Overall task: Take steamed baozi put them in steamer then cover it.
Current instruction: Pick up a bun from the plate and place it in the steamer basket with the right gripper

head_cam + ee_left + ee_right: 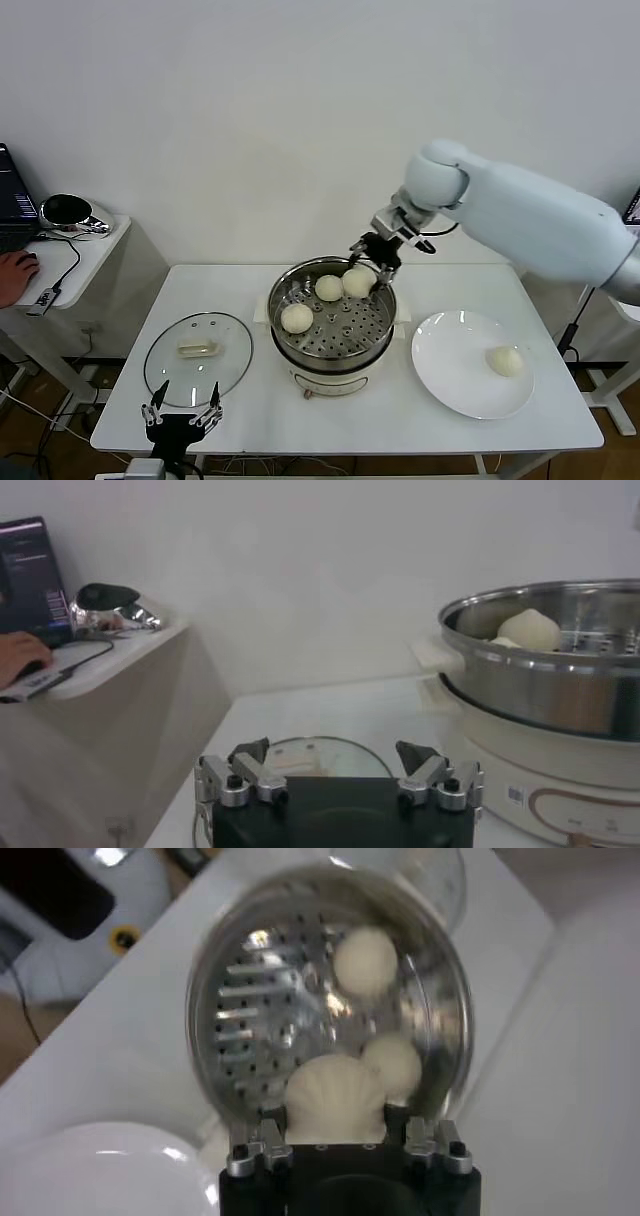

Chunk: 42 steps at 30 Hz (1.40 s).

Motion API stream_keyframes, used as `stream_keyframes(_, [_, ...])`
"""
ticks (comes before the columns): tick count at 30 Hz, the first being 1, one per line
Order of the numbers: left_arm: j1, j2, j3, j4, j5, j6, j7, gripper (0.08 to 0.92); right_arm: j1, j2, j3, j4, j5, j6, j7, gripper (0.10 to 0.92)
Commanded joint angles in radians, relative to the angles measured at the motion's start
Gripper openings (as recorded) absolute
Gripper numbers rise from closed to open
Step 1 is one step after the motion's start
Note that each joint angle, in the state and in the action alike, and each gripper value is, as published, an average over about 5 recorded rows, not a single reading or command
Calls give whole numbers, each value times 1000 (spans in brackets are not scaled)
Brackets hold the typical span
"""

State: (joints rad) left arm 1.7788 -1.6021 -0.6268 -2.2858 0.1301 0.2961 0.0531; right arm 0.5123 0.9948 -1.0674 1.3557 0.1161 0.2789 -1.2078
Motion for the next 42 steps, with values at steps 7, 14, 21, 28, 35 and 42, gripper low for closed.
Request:
stream_keyframes(7, [7, 1, -12, -13, -1, -1, 1, 823, -41, 52, -68, -11, -303, 526, 120, 619])
stream_keyframes(14, [8, 0, -10, -10, -3, -4, -2, 823, -78, 64, -47, 16, -405, 550, 112, 619])
stream_keyframes(21, [-4, 0, -15, -3, -10, -4, -1, 823, -110, 98, -53, 16, -436, 550, 90, 619])
stream_keyframes(28, [-15, 1, -14, 9, -14, -3, 0, 823, -122, 148, -63, -5, -437, 549, 77, 619])
stream_keyframes(35, [-27, 2, -19, 17, -23, -1, 2, 823, -121, 188, -71, -7, -429, 549, 75, 619])
stream_keyframes(42, [-32, 2, -21, 21, -29, -1, 3, 823, -115, 198, -95, 2, -415, 549, 73, 619])
